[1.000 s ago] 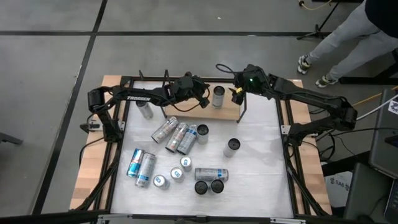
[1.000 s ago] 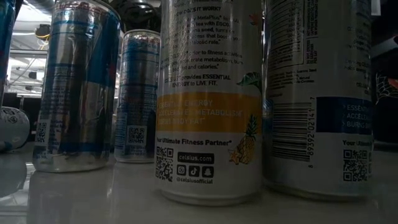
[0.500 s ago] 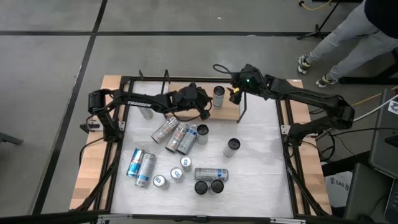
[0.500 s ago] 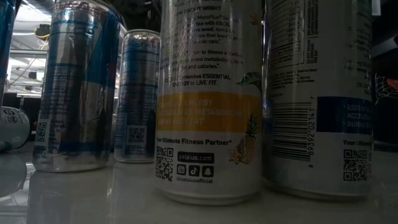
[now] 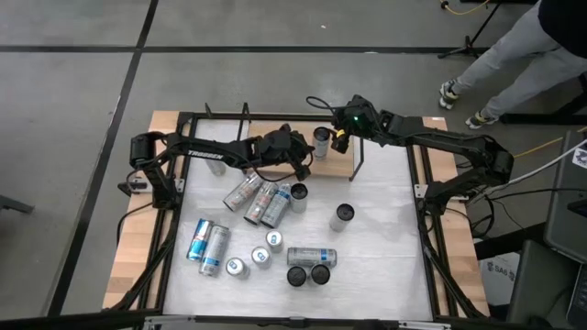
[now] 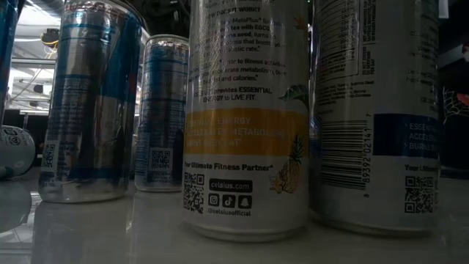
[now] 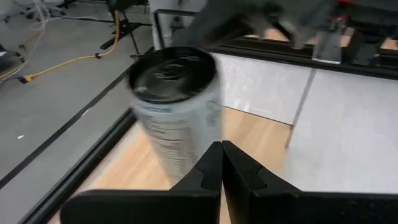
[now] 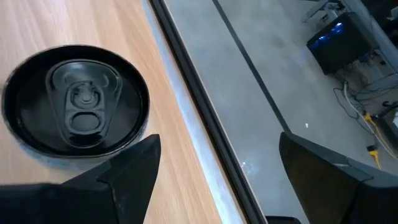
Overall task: Place canned beverage on shelf
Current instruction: Put the white soda can on the shelf
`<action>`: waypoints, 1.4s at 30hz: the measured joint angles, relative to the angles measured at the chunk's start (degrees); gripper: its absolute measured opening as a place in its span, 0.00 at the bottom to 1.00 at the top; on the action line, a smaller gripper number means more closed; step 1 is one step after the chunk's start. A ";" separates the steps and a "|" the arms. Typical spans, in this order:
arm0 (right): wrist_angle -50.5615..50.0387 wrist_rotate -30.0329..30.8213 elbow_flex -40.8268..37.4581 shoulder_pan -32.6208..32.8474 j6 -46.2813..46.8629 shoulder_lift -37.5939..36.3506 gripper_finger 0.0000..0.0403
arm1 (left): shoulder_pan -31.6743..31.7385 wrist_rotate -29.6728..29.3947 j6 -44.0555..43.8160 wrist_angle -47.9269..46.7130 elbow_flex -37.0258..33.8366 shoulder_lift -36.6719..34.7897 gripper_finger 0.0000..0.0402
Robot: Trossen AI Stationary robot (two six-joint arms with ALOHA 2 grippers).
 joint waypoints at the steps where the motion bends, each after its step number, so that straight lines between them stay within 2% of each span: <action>1: 0.02 -0.55 0.00 0.00 0.00 0.00 0.80 | 0.29 -0.02 0.00 0.02 0.00 0.00 0.00; 8: -0.35 -4.47 0.00 -0.09 -0.09 -0.04 0.80 | 2.28 -0.12 0.00 -0.09 0.00 0.00 0.00; 19: -2.46 -6.62 0.00 0.09 0.02 -0.11 0.80 | 5.12 -0.78 0.00 0.01 0.00 0.00 0.00; 29: -3.27 -16.50 -0.02 0.11 0.06 -0.09 0.80 | 6.47 -0.84 1.00 0.20 0.00 0.00 0.00; 34: -5.76 -13.55 -0.02 0.07 -0.13 -0.73 0.80 | 6.53 -3.39 3.38 0.15 0.00 0.00 0.00; 42: -7.19 -5.75 -0.02 0.02 -1.10 -3.12 0.80 | 5.22 -4.07 0.10 -2.37 0.00 0.00 0.00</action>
